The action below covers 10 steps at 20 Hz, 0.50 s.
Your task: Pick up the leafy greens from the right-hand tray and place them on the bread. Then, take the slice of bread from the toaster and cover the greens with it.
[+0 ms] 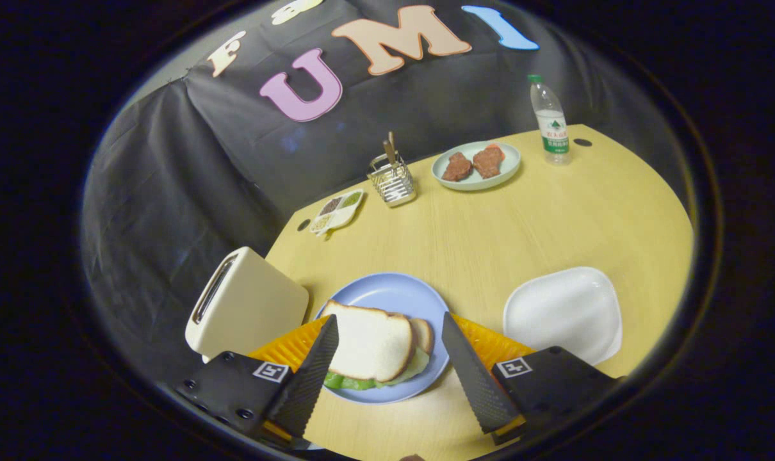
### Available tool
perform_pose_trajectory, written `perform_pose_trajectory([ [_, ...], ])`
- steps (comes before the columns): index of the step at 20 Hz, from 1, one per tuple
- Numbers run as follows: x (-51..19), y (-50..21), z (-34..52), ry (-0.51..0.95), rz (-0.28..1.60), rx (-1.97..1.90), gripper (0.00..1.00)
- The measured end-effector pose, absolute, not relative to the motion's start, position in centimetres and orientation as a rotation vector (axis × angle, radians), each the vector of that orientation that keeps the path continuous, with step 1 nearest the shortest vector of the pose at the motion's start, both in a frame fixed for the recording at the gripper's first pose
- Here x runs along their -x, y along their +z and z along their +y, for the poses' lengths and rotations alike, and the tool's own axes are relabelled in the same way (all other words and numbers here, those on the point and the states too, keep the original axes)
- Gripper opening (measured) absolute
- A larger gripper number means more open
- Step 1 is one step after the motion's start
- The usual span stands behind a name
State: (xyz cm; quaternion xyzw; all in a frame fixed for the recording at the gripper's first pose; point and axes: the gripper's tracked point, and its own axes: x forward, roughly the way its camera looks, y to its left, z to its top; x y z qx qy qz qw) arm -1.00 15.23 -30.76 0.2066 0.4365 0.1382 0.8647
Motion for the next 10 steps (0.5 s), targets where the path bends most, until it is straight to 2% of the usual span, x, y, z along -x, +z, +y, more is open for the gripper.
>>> perform_pose_trajectory([
  [10,0.1,-16.9,6.3,0.262,0.548,-0.210,1.00],
])
